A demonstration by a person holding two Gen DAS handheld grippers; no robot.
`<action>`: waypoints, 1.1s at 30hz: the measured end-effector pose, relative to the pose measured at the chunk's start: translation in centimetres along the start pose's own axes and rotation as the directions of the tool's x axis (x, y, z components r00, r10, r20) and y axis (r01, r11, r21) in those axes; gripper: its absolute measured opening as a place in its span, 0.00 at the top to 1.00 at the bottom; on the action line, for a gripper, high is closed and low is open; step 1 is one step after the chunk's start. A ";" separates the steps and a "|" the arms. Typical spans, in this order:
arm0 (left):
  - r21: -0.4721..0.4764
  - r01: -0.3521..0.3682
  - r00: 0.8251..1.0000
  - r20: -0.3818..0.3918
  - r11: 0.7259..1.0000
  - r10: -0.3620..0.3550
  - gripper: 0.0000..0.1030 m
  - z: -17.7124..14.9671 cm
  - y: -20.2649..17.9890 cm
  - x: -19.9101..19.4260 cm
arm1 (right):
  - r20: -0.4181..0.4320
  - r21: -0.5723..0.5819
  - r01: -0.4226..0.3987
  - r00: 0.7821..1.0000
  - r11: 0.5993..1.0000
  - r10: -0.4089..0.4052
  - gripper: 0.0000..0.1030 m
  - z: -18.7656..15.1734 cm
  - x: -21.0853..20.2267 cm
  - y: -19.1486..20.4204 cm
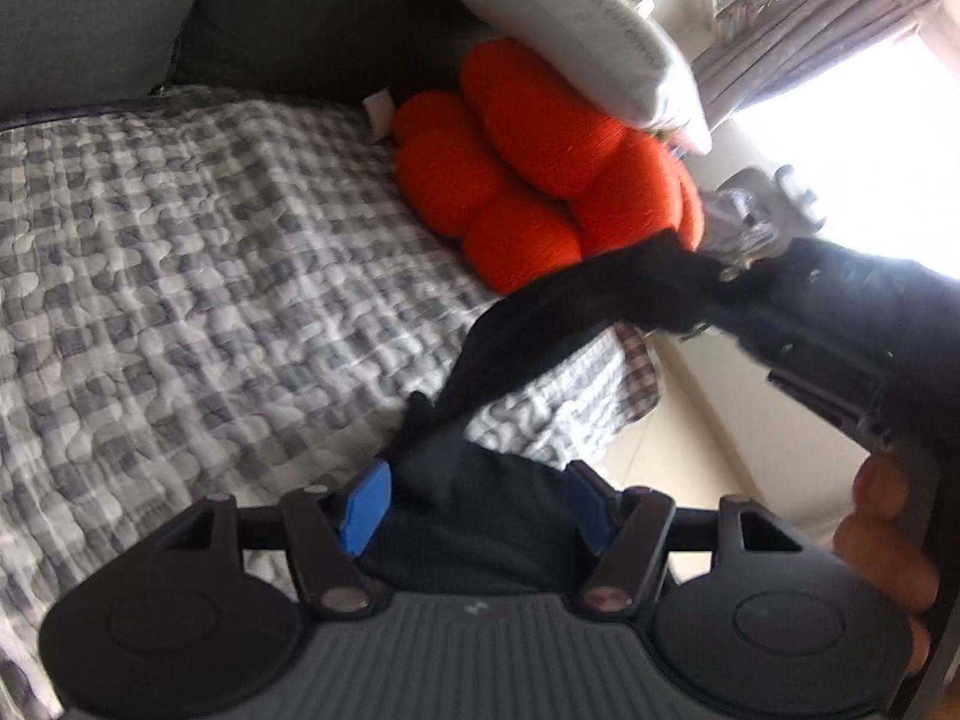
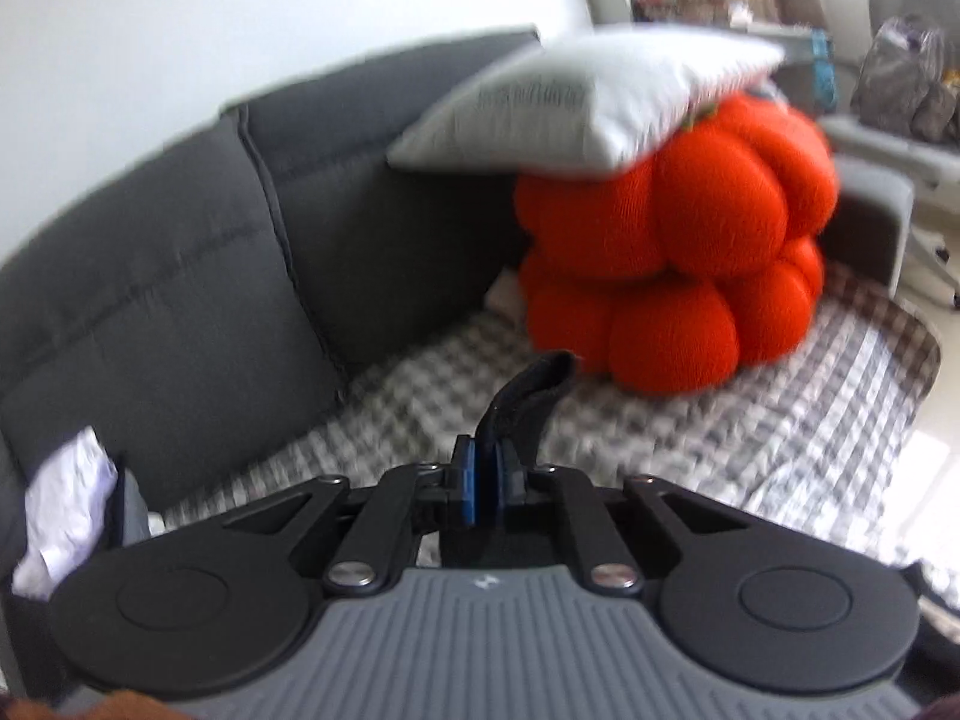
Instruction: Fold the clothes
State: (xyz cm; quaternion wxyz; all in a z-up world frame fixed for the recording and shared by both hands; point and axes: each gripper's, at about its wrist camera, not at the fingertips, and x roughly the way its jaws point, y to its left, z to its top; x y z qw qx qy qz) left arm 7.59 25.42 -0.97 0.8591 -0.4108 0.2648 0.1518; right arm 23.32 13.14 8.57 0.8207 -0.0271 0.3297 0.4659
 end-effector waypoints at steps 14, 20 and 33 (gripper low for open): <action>-0.086 -0.075 0.996 -0.046 0.993 0.072 0.37 0.8 2.6 2.1 | -0.022 0.373 0.322 0.941 0.870 -0.339 0.30 -11.7 -6.5 -15.4; -0.067 -0.034 0.998 -0.056 0.997 0.030 0.37 -0.1 1.1 2.5 | 0.094 0.670 0.105 0.970 0.735 -0.225 0.30 -17.0 -6.9 -17.4; -0.141 -0.070 0.998 -0.010 0.987 0.070 0.37 1.3 3.8 1.6 | 0.090 0.241 0.171 0.976 0.955 -0.198 0.30 -13.4 -3.9 -4.2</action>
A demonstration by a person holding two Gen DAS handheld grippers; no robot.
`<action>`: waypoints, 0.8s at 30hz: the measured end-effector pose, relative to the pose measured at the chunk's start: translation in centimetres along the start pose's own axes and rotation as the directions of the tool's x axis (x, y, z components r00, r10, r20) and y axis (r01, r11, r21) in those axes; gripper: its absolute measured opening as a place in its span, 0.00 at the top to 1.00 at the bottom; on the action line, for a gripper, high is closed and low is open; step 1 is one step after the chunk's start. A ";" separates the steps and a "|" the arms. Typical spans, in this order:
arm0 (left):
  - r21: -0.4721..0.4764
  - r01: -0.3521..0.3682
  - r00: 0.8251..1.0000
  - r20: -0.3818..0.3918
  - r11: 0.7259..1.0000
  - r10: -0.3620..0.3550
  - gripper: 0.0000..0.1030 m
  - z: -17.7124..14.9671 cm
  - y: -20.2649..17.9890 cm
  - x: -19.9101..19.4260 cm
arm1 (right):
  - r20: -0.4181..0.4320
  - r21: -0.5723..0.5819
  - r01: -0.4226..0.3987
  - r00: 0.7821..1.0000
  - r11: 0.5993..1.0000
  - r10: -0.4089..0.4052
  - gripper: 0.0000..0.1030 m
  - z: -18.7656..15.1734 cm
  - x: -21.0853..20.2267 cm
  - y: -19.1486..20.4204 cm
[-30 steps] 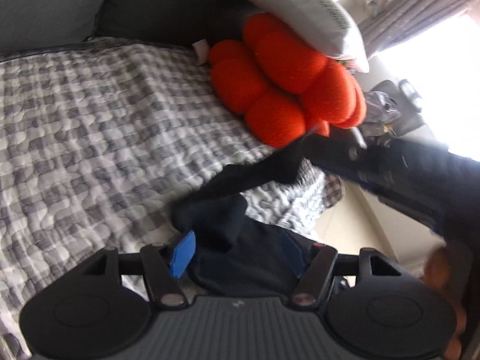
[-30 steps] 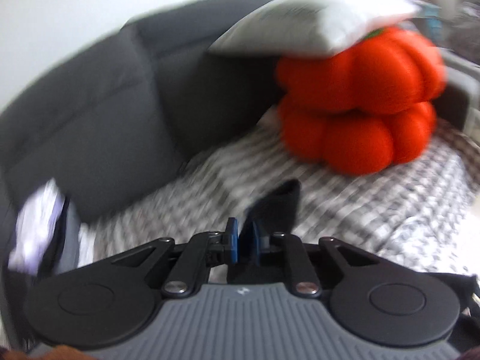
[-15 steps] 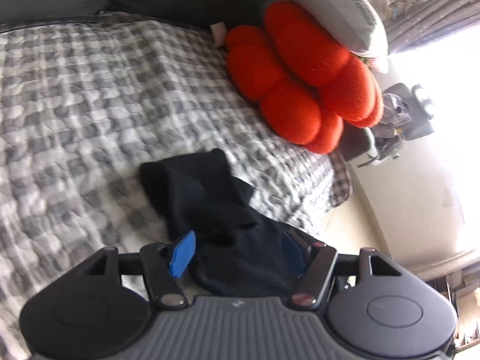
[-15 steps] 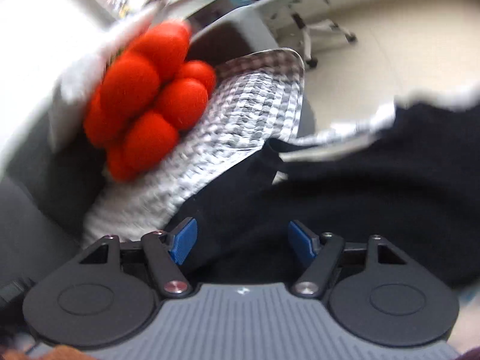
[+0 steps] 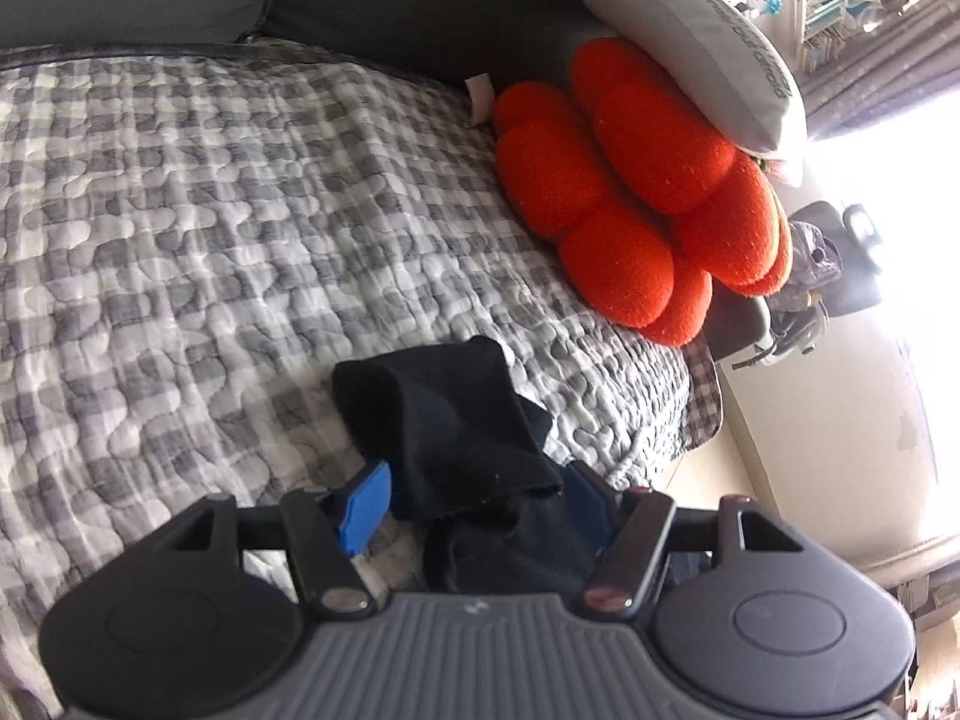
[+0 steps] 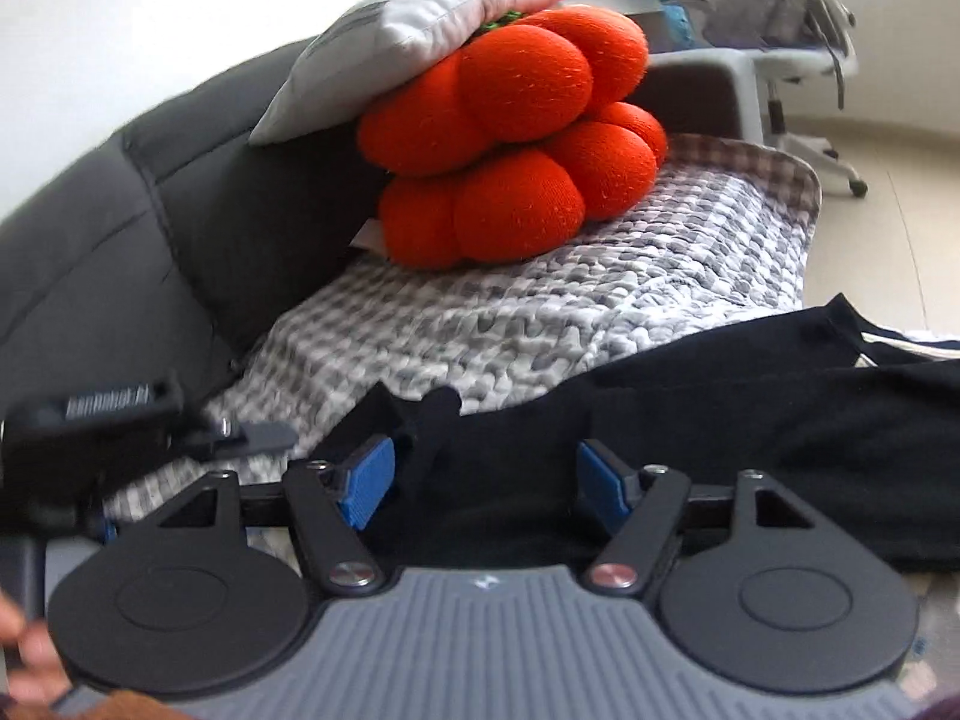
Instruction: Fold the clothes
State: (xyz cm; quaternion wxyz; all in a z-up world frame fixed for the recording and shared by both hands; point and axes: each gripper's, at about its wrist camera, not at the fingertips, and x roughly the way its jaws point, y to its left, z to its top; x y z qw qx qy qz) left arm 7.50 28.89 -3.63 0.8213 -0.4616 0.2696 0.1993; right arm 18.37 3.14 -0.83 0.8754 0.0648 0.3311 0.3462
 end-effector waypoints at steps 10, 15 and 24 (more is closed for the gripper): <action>-0.014 -0.031 0.999 0.027 0.999 0.032 0.37 0.6 1.1 -0.3 | 0.087 0.113 0.074 0.993 0.991 -0.084 0.30 -1.0 -4.2 -5.7; -0.024 -0.056 0.998 0.020 0.998 0.057 0.37 1.0 1.8 0.2 | 0.050 0.215 0.190 0.977 0.958 -0.205 0.62 -0.3 -3.9 -10.1; -0.018 -0.058 0.998 -0.022 0.998 0.058 0.37 1.3 2.0 1.5 | 0.010 -0.018 0.191 0.981 0.981 -0.191 0.64 0.3 0.7 -5.5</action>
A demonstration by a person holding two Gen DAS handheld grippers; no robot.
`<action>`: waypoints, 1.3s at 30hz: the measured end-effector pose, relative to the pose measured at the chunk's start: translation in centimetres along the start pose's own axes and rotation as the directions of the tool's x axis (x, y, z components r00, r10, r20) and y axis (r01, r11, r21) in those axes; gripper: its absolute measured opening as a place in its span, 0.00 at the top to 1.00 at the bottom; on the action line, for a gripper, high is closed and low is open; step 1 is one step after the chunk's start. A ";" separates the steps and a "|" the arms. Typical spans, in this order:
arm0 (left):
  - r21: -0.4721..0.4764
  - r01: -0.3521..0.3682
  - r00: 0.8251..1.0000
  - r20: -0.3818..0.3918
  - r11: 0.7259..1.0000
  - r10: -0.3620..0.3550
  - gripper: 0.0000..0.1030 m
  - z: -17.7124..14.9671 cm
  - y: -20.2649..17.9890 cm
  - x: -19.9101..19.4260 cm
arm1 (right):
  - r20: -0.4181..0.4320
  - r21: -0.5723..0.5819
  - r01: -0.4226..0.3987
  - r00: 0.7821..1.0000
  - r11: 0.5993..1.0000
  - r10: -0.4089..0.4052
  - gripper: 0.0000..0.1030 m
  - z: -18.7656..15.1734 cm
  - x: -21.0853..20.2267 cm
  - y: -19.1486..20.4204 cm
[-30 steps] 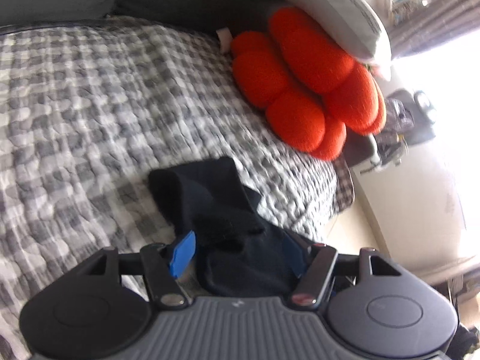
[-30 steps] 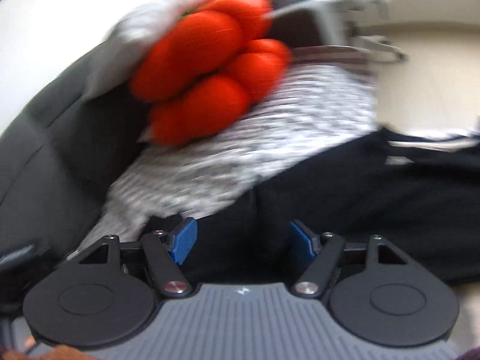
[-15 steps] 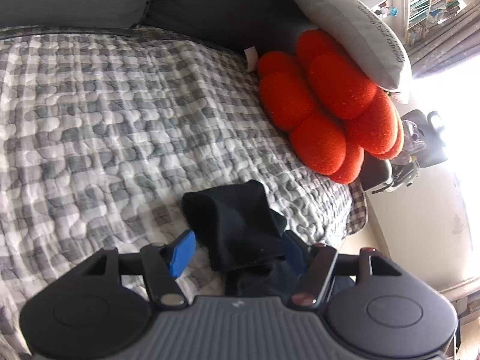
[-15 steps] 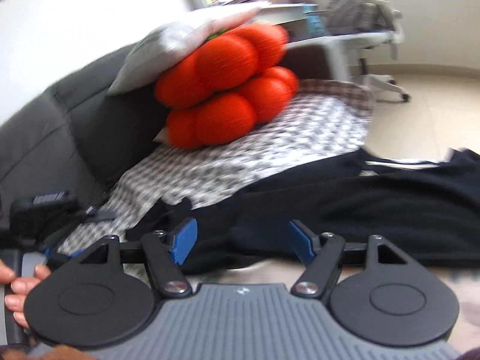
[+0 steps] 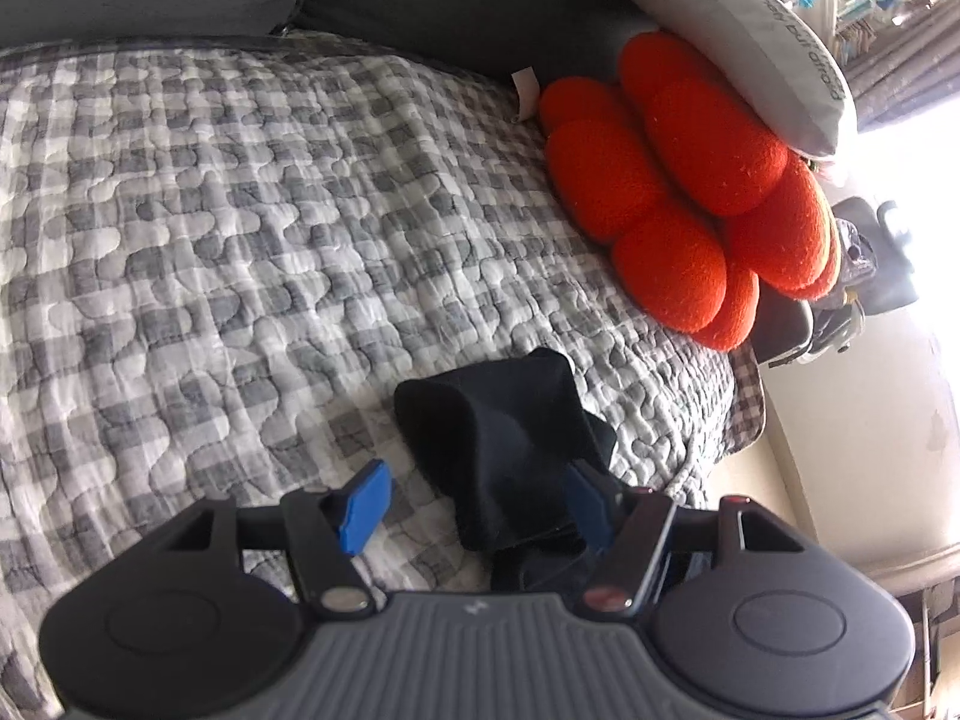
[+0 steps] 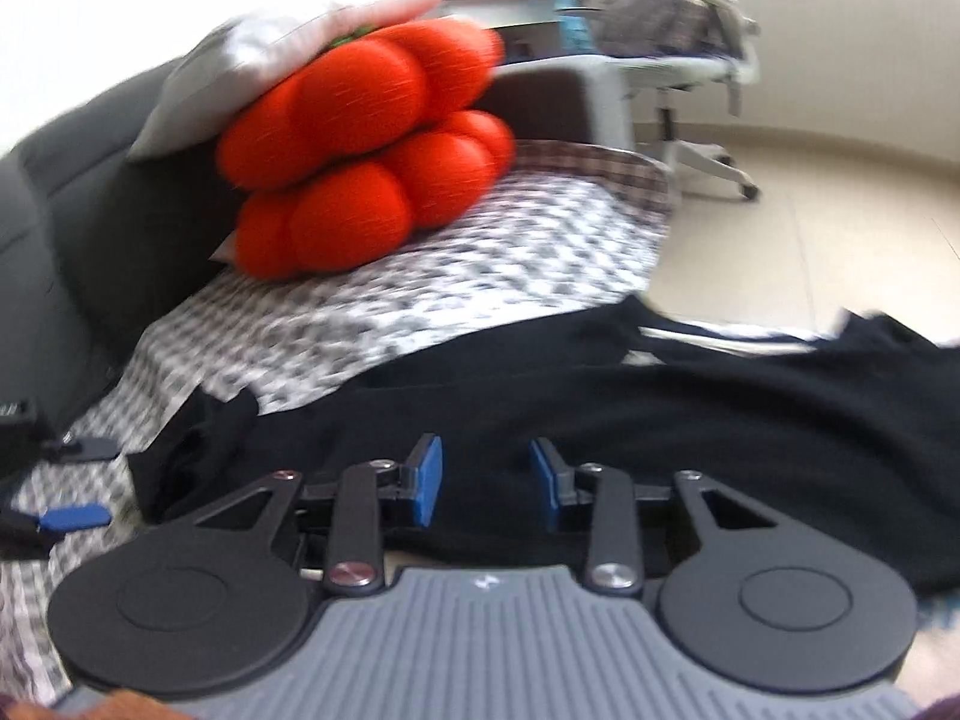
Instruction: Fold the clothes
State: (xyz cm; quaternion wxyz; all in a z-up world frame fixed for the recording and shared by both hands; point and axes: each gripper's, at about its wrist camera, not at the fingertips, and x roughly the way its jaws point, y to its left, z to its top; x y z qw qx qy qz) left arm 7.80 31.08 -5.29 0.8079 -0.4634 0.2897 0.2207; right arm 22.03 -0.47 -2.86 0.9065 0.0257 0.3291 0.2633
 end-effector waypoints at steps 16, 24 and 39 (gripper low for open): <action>-0.153 0.000 1.000 0.002 0.988 0.000 0.37 1.7 3.3 -0.4 | -0.161 0.073 -0.247 0.953 0.966 0.255 0.55 2.0 8.2 10.2; -0.151 0.003 1.000 -0.005 0.988 -0.003 0.37 1.8 3.2 -0.2 | -0.113 -0.073 -0.199 0.975 0.977 0.190 0.91 3.3 5.6 10.9; -0.016 0.026 0.999 -0.027 1.000 -0.026 0.37 0.0 0.1 -0.1 | -0.140 -0.049 -0.130 0.983 0.990 0.122 0.89 7.6 -0.1 5.0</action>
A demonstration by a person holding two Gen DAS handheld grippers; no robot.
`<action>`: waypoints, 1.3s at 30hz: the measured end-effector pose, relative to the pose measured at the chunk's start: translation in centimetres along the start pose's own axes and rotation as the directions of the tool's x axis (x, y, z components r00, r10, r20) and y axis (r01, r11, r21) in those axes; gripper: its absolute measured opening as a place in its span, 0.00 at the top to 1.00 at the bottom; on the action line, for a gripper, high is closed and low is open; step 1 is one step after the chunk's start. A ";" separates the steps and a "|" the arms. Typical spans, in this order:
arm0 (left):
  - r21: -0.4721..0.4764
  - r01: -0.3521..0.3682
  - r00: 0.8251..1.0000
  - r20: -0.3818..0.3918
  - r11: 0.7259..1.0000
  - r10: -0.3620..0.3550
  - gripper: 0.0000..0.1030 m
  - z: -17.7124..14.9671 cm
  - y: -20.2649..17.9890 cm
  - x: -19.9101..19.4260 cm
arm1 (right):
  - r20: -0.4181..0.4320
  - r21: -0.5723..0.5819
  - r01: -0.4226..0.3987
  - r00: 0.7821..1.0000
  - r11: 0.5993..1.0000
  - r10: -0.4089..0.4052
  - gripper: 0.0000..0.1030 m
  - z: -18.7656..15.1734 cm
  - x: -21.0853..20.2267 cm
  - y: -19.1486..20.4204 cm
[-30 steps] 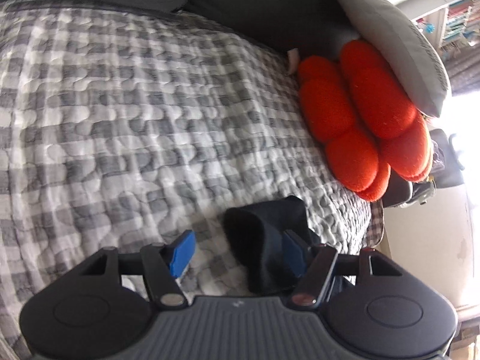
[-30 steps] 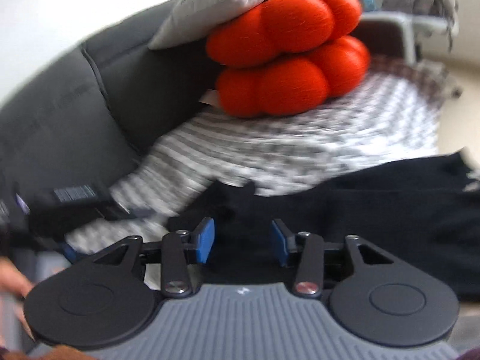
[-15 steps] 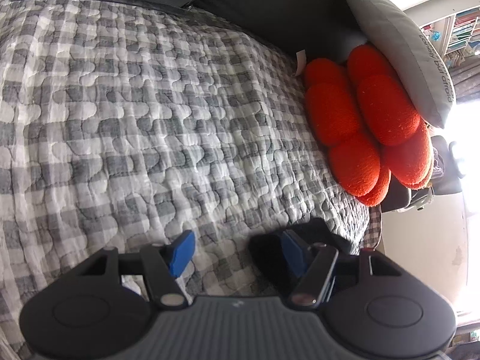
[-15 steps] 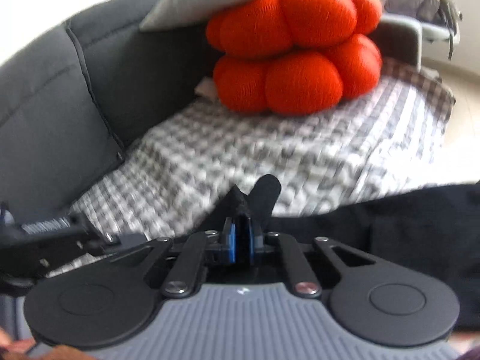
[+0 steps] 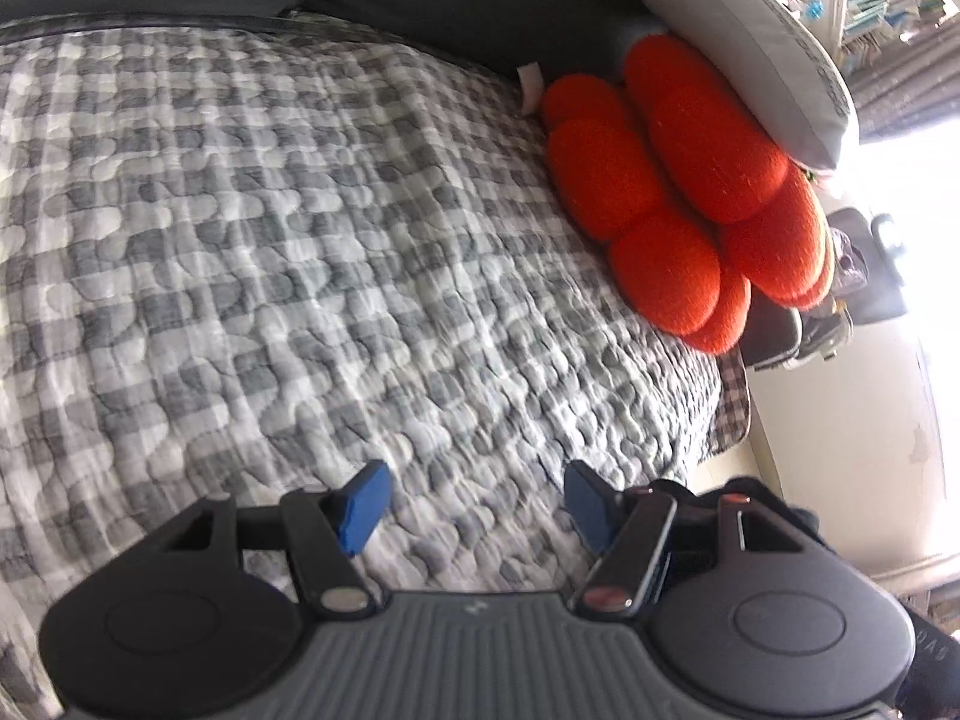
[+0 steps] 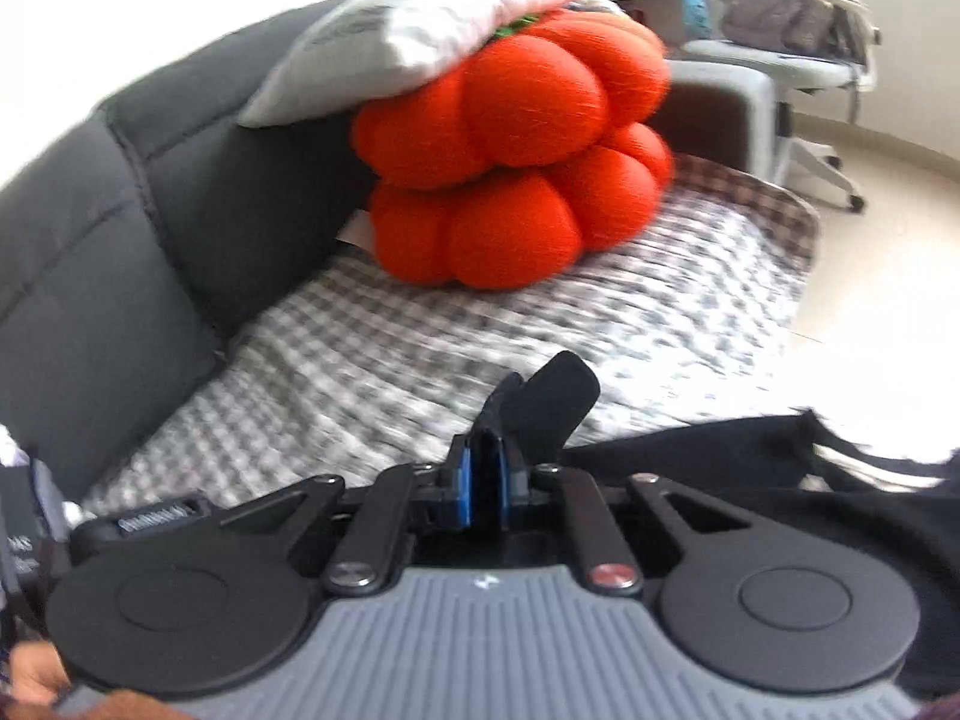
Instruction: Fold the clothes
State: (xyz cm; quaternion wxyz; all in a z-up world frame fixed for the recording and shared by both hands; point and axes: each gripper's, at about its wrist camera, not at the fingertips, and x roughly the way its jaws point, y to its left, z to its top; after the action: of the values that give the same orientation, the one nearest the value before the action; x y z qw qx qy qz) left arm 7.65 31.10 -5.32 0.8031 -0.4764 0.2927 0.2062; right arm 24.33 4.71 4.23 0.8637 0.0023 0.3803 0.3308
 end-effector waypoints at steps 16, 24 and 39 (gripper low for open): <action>0.078 -0.023 1.000 -0.007 0.997 0.023 0.37 -1.1 -1.2 0.6 | -0.103 0.193 0.098 0.992 0.976 -0.079 0.86 -5.0 -1.8 -9.4; 0.096 -0.012 1.000 -0.013 0.995 0.014 0.37 -1.3 -1.4 0.6 | -0.042 0.271 0.036 0.999 0.962 -0.025 0.85 -7.2 -1.5 -11.3; 0.113 0.010 1.000 -0.021 0.994 -0.007 0.37 -1.7 -2.0 0.7 | -0.006 0.370 -0.047 0.999 0.928 0.053 0.78 -8.4 -1.8 -12.6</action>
State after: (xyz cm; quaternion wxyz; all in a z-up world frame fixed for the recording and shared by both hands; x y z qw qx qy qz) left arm 8.93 28.76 -5.16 0.8265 -0.4336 0.3102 0.1809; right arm 25.11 -8.21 -3.81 0.8360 0.1719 0.4425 0.2753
